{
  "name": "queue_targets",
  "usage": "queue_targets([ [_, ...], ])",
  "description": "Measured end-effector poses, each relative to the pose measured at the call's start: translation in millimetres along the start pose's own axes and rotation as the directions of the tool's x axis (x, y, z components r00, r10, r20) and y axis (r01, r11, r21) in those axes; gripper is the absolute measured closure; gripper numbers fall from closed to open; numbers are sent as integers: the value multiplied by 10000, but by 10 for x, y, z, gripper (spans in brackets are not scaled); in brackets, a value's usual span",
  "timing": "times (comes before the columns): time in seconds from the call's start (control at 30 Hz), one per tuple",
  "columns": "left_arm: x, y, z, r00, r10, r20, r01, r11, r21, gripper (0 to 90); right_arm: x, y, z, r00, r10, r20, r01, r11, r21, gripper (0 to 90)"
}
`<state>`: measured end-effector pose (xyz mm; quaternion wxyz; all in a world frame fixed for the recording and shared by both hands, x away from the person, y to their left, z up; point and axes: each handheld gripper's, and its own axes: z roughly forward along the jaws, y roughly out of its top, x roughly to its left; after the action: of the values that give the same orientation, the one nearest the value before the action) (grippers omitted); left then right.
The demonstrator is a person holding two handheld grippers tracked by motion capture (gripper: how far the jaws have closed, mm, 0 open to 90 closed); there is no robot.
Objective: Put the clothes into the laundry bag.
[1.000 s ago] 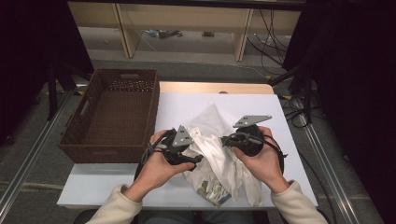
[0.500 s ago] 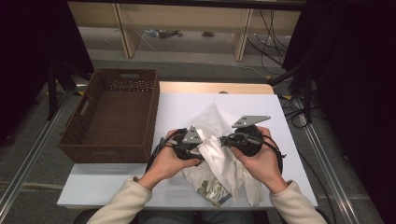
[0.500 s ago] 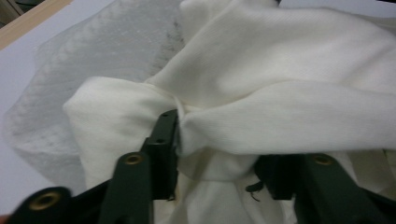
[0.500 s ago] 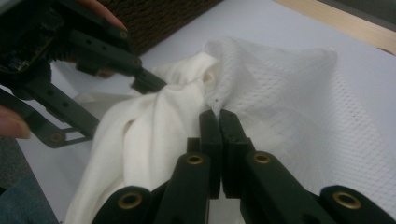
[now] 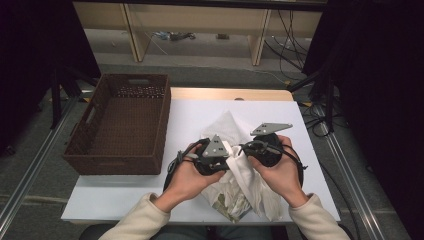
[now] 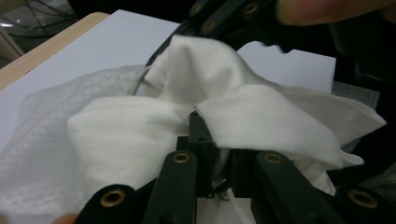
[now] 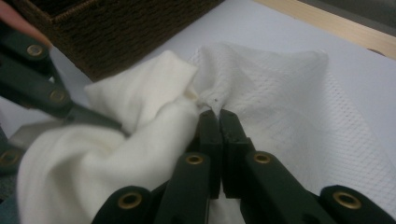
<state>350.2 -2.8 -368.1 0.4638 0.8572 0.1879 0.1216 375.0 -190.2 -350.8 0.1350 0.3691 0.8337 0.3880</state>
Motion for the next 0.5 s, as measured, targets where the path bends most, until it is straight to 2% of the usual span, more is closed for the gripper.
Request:
queue_targets([
  [0.03,-11,-5,41,10000,-14,-30,14,9999,-109,818,4,-2,-5,10000,-70,25,70,10000,-51,900],
  [0.07,-22,-23,91,9997,-186,137,187,9998,-78,818,15,2,-10,9999,-144,-73,144,9999,-46,900],
  [0.1,-27,-46,149,9995,-218,237,220,9997,-51,817,40,3,-21,9999,53,-106,-53,10000,37,900],
  [0.13,-34,-69,214,9991,-214,357,211,9997,84,817,41,1,-12,9999,-139,-87,138,9999,-102,900],
  [0.17,-49,-90,284,9986,-361,394,361,9993,20,817,63,1,-12,9997,-70,-219,70,10000,6,900],
  [0.2,-40,-106,342,9994,-224,251,222,9997,100,817,89,0,-4,9996,12,-290,-9,9999,105,900],
  [0.23,-17,-117,390,9999,-18,163,13,9996,274,816,87,-1,15,9989,-279,-367,282,9996,87,900],
  [0.27,9,-125,432,9999,-101,73,99,9996,275,816,107,-1,7,9995,-21,-324,32,9994,347,900],
  [0.3,31,-131,470,9997,-245,-45,245,9996,155,816,95,-10,23,9995,-159,-284,168,9993,330,900],
  [0.33,69,-135,483,9999,-78,-123,82,9996,263,815,87,-11,23,9997,-101,-228,110,9992,387,900],
  [0.4,112,-151,493,9996,-79,-285,88,9995,309,814,45,-15,19,9999,-121,-56,124,9992,384,900],
  [0.43,125,-159,483,9995,-132,-282,140,9995,278,813,46,-19,24,10000,86,-36,-85,9994,331,900],
  [0.5,139,-164,429,9990,-347,-287,352,9993,142,805,-11,-4,8,9991,-409,-121,412,9989,210,900],
])
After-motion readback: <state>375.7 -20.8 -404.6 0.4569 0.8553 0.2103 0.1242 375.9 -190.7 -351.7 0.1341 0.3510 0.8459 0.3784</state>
